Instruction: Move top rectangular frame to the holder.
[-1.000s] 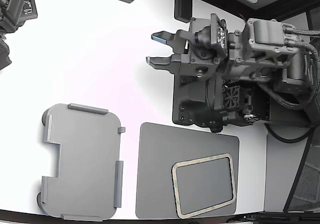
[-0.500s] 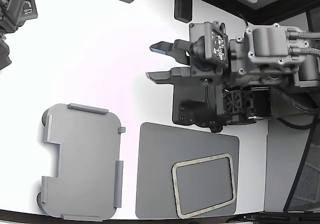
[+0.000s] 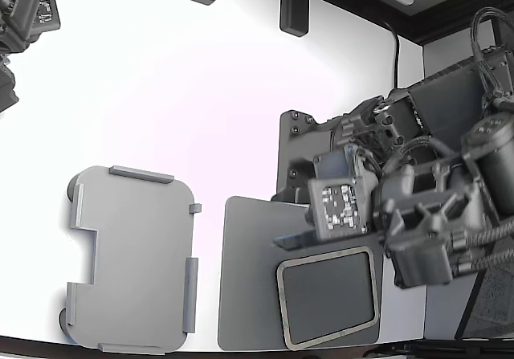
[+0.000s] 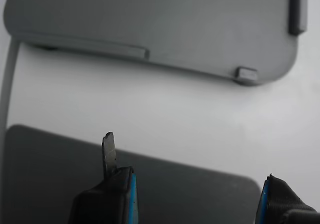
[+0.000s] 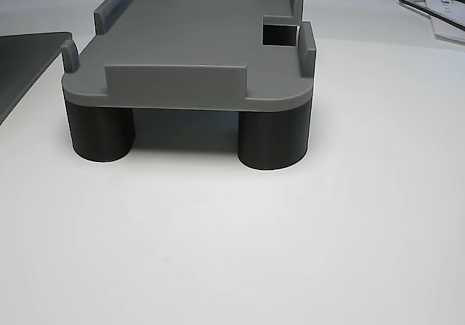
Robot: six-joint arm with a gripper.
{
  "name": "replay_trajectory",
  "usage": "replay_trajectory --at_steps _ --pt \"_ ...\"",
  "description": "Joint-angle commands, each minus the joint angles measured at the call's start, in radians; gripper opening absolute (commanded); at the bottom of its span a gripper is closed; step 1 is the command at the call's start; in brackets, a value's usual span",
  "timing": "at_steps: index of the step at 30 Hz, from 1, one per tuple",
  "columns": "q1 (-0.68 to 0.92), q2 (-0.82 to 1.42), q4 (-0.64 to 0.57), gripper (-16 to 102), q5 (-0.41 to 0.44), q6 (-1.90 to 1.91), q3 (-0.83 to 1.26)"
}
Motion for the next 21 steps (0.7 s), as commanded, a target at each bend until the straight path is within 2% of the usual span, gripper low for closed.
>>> replay_trajectory --at_steps 1,6,13,17,21 --pt "0.158 -0.017 0.008 100 0.009 0.152 -0.015" --pt "0.357 -0.135 0.083 100 0.058 0.364 -0.046" --pt "0.411 -0.179 0.052 100 -0.081 0.422 0.026" --pt "0.466 -0.212 0.026 99 -0.112 0.485 0.063" --pt "0.520 -0.224 -0.066 97 -0.115 0.543 0.153"
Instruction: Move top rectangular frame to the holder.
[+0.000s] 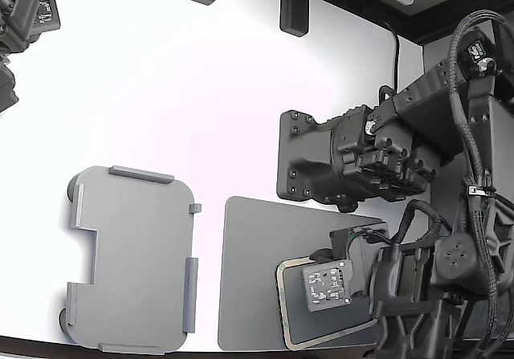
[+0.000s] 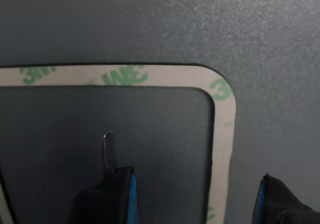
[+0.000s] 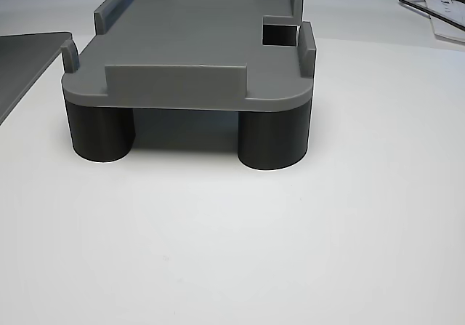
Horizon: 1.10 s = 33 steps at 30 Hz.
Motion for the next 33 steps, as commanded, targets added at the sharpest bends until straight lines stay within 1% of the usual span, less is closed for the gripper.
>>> replay_trajectory --at_steps 1,7,18,24,27,28,29,33 --pt "0.015 0.017 -0.061 96 -0.002 0.032 0.043" --pt "0.069 0.018 -0.080 94 0.020 0.097 0.094" --pt "0.081 0.057 -0.158 92 0.011 0.123 0.201" --pt "0.081 0.083 -0.186 88 -0.002 0.138 0.256" --pt "0.081 0.103 -0.183 84 -0.006 0.138 0.270" --pt "0.081 0.107 -0.181 81 -0.006 0.137 0.272" --pt "0.081 0.110 -0.178 74 -0.005 0.135 0.275" --pt "0.081 0.121 -0.176 53 -0.003 0.129 0.285"
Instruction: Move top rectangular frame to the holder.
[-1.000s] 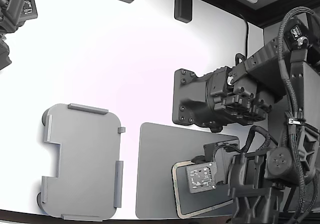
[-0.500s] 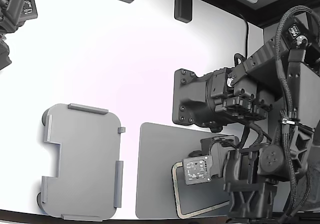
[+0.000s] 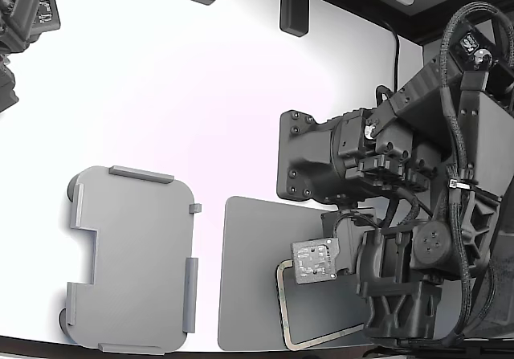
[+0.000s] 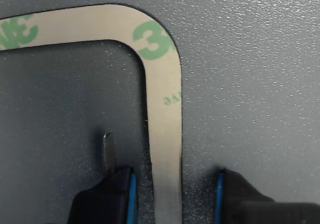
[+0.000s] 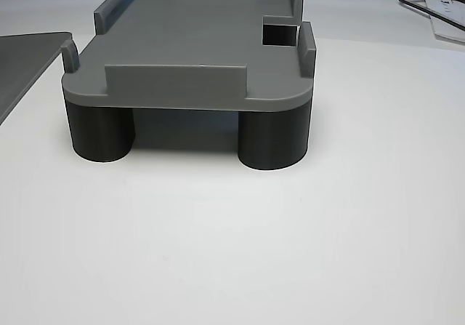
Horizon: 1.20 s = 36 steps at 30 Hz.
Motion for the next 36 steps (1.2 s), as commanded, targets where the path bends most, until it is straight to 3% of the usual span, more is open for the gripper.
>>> replay_trajectory --at_steps 1,5,13,20,26,36 --pt "-0.009 0.029 -0.002 46 0.003 -0.006 -0.014" --pt "-0.014 0.029 -0.009 17 0.003 -0.012 0.000" --pt "-0.028 0.017 0.009 -10 0.002 -0.012 -0.032" --pt "-0.067 0.025 0.098 -11 0.031 -0.012 -0.161" --pt "-0.124 -0.011 0.170 -11 0.130 0.124 -0.330" --pt "-0.410 -0.207 0.374 -11 0.189 0.503 -0.776"
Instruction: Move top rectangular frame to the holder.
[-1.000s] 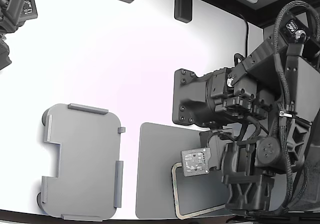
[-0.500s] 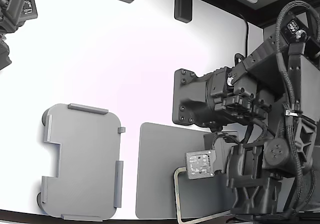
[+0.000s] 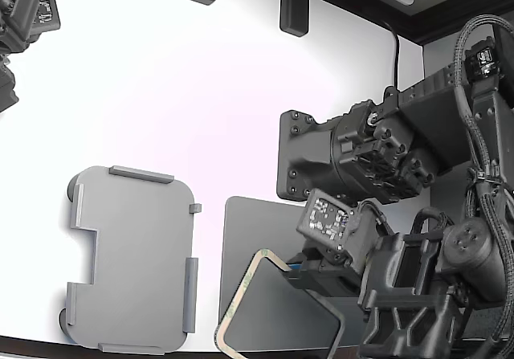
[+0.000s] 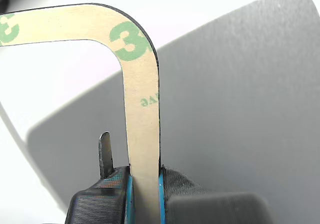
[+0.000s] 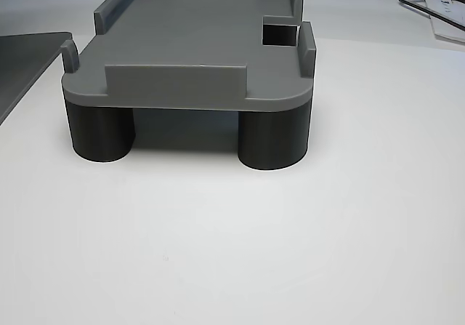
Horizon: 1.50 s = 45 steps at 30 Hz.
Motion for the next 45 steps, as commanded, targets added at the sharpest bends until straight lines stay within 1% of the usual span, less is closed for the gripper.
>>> replay_trajectory --at_steps 1,5,13,18,24,35,45 --pt "-0.091 -0.029 0.025 -11 0.021 0.156 -0.196" --pt "-0.193 -0.092 0.026 -11 -0.002 0.258 -0.298" --pt "-0.368 -0.239 0.026 -11 0.012 0.454 -0.425" --pt "-0.431 -0.331 0.026 -11 -0.034 0.531 -0.495" --pt "-0.446 -0.403 0.026 -11 -0.060 0.578 -0.534" --pt "-0.462 -0.469 0.025 -11 -0.092 0.592 -0.495" --pt "-0.476 -0.489 0.003 -11 -0.083 0.584 -0.460"
